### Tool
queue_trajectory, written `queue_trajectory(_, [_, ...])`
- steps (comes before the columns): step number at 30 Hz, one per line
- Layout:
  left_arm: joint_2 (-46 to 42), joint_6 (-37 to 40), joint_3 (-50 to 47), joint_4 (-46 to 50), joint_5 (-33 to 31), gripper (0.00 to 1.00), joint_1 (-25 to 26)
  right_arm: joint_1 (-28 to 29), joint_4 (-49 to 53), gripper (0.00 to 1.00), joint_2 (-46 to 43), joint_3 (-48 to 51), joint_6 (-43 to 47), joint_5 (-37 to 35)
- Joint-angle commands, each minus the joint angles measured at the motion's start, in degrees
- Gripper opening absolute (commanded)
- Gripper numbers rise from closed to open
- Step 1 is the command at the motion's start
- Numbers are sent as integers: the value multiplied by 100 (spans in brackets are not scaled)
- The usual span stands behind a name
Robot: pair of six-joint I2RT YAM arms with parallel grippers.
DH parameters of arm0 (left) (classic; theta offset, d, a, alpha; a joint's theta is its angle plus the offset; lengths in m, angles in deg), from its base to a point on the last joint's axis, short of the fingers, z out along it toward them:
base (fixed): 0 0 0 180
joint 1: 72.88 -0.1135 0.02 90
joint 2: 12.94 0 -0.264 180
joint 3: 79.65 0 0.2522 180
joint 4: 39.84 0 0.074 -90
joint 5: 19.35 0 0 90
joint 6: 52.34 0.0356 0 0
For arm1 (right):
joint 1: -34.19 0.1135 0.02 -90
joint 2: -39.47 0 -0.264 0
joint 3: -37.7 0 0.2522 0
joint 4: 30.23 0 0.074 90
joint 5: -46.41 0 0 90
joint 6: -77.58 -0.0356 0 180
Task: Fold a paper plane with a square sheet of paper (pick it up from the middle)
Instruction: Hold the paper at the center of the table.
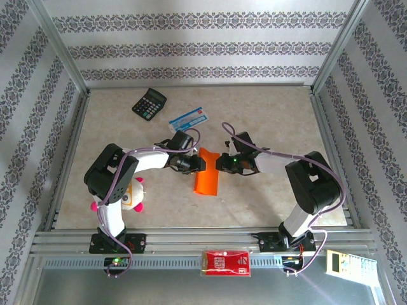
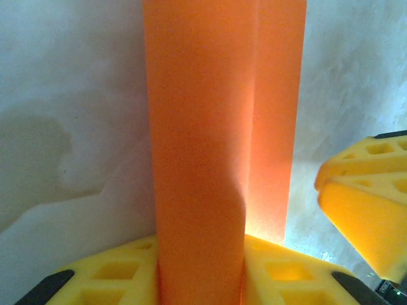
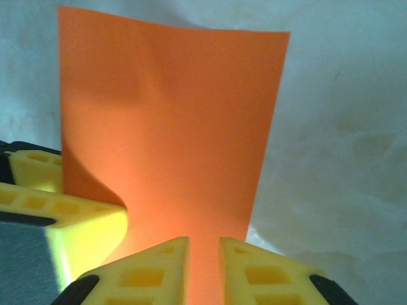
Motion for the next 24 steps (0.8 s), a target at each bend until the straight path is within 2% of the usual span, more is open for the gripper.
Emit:
queue_trajectory(1, [-71, -55, -144, 111, -36, 33, -53, 81, -146, 18, 143, -11, -88, 14])
queue_trajectory(7, [-69, 7, -95, 170, -48, 35, -50, 160, -219, 14, 303, -17, -149, -25])
queue_trajectory(17, [-124, 271, 76, 741, -359, 46, -23, 235, -394, 12, 459, 43, -337, -139])
queue_trajectory(24, [-103, 359, 188, 964, -468, 49, 85, 267, -688, 11, 522, 32, -583, -33])
